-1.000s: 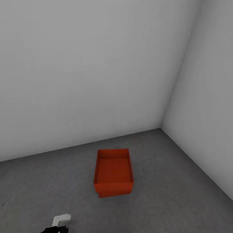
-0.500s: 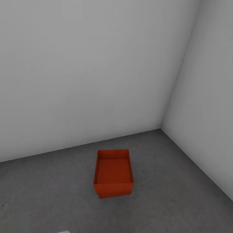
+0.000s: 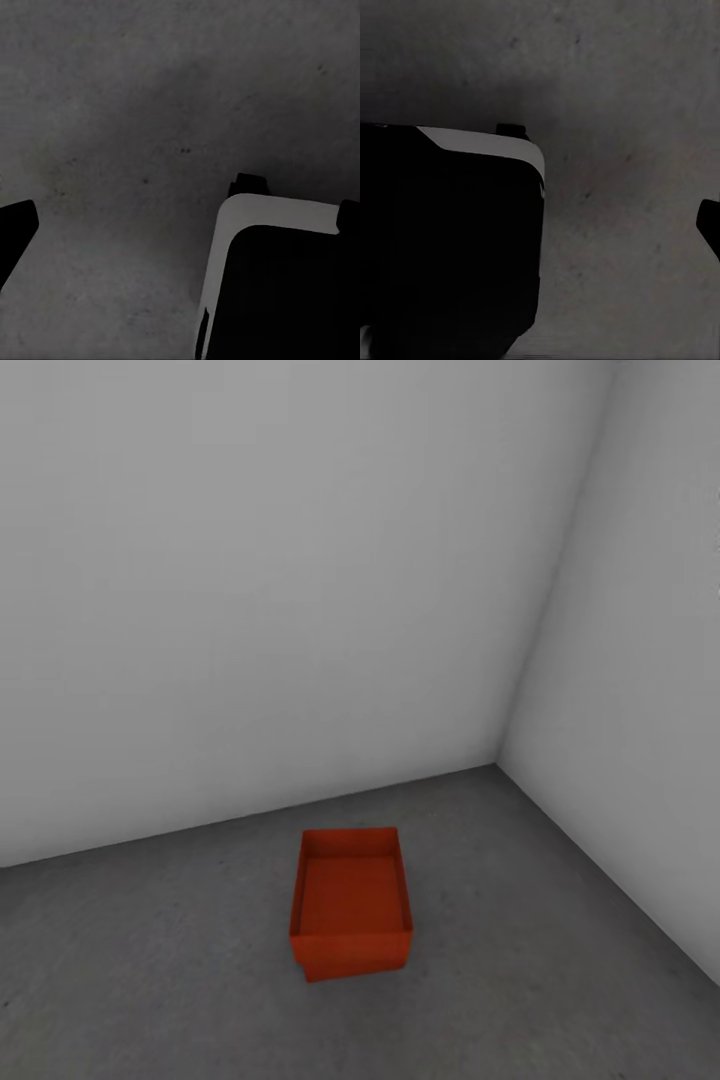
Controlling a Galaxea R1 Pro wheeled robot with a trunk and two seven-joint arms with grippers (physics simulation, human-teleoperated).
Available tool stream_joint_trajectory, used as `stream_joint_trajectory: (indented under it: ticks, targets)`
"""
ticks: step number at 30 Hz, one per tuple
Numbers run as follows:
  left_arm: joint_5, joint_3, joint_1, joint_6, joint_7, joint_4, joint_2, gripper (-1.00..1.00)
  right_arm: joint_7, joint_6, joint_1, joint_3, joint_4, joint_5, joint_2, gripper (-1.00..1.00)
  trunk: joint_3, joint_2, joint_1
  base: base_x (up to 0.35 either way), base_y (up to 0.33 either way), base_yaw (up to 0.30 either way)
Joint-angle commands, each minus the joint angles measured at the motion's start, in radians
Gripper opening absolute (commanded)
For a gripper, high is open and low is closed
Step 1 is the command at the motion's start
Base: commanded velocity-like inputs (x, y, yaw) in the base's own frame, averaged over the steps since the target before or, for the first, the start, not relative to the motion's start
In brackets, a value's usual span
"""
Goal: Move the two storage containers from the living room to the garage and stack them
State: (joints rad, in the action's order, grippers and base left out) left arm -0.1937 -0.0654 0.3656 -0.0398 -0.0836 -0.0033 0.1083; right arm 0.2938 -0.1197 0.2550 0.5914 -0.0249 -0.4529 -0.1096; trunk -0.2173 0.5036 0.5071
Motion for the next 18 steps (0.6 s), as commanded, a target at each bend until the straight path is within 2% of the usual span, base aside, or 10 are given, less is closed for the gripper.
stream_joint_trajectory:
  ticks: [1,3,5,9,18]
  targets:
    - [-0.008,-0.008,-0.002,-0.003,-0.001,0.001,0.000,1.00,-0.016,-0.005,-0.002,0.008,-0.003,-0.010,-0.001,1.00,0.000,0.001,0.000,0.000,0.000,0.000]
    - [-0.008,-0.007,-0.010,-0.001,0.013,0.001,0.000,1.00,-0.046,-0.003,-0.006,0.008,-0.003,-0.011,-0.001,1.00,0.003,0.001,0.000,0.000,0.000,0.000]
    - [-0.008,-0.007,-0.015,0.001,0.059,0.001,0.002,1.00,-0.068,-0.001,-0.007,0.008,-0.004,-0.012,0.000,1.00,0.006,0.001,0.000,0.000,0.000,0.000]
    - [-0.009,-0.008,-0.018,0.007,0.110,0.002,0.004,1.00,-0.083,0.002,-0.018,0.008,-0.004,-0.012,0.000,1.00,0.012,0.001,0.000,0.000,0.000,0.000]
    - [-0.006,-0.008,-0.056,0.005,0.130,0.000,-0.001,1.00,-0.087,-0.003,-0.054,0.008,-0.004,-0.012,-0.001,1.00,0.026,0.001,0.000,0.000,0.000,0.000]
